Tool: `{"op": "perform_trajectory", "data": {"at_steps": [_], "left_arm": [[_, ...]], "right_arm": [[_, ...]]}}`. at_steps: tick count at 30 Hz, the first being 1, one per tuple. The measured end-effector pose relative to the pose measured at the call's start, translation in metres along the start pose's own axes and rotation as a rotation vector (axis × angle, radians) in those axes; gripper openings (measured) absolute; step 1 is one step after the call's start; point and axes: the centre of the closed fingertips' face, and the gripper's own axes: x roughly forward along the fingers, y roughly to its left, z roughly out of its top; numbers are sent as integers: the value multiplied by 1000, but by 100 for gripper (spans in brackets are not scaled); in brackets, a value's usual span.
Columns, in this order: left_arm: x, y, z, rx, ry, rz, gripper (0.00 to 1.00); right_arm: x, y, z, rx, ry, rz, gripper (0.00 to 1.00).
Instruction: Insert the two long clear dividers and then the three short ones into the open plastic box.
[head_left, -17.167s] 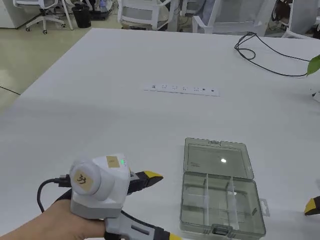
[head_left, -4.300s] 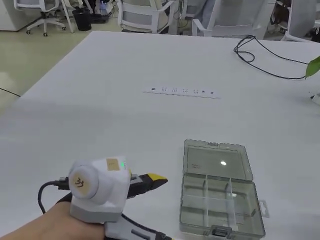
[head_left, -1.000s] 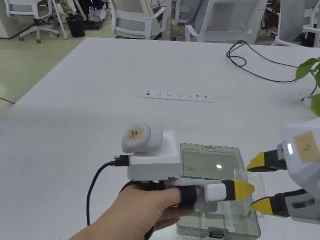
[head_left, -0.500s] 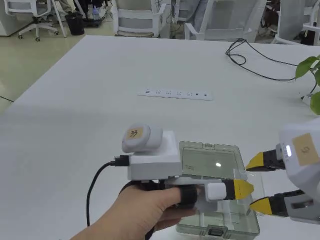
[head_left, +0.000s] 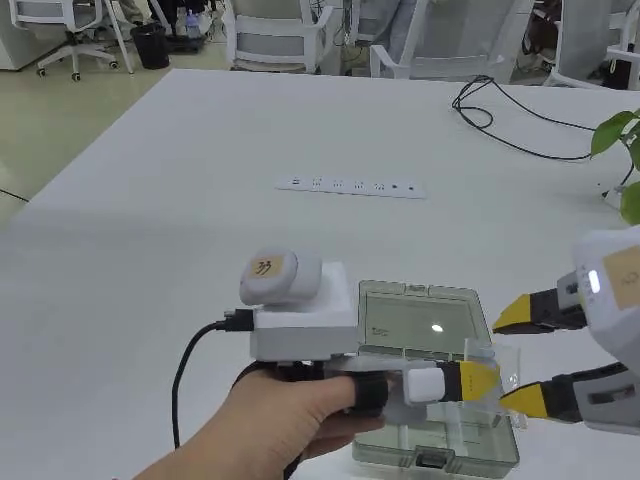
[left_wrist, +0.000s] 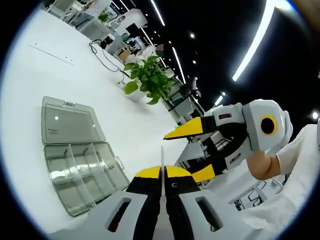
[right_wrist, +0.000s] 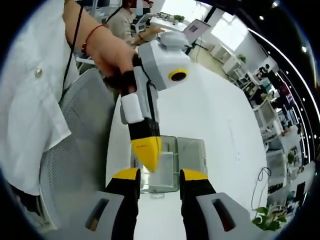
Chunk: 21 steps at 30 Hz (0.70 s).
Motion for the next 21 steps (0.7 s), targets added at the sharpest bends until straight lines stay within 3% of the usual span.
{"op": "perform_trajectory", "data": {"at_steps": [6,12,14,21], "left_arm": [[-6,-6,-5,233,46,-23,0],[-11,-25,-9,556,66,-105,0],[-12,-27,-12,608,83,-119,0],[-15,-40,-17,681,94,-180,0]], "right_arm": [[-14,-6,3,145,-120,115,27],[-22,4,4,186,-173,269,22],[-24,7,7,203,-191,313,19],[-24,24,12,191,-200,427,14]]}}
